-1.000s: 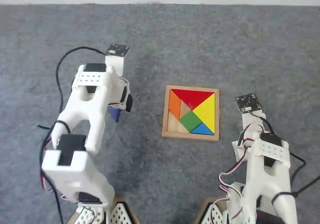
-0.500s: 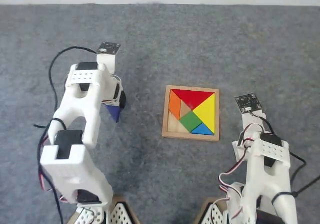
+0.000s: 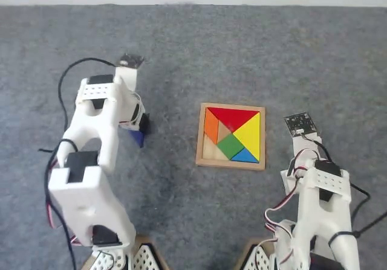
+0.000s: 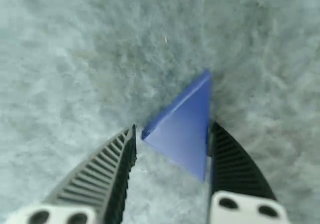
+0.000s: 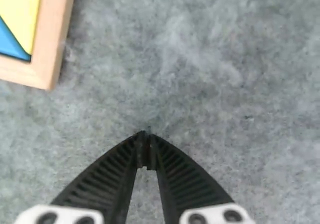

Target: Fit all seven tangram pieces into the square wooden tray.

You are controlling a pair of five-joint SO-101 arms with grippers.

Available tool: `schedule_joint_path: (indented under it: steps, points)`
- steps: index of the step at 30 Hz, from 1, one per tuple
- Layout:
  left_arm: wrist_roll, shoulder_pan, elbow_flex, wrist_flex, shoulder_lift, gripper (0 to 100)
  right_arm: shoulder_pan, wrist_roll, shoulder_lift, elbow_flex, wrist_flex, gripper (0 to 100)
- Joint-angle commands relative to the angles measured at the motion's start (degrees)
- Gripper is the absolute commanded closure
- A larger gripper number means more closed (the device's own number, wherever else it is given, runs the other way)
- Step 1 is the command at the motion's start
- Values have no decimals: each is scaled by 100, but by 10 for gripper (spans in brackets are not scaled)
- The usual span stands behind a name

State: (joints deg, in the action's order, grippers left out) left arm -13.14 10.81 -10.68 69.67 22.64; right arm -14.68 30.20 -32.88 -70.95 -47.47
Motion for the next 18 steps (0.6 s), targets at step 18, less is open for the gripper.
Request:
schedule_joint_path:
  steps: [18]
  points:
    - [-35,-62,585,738,70,944,57,-62,-215,26,40,990]
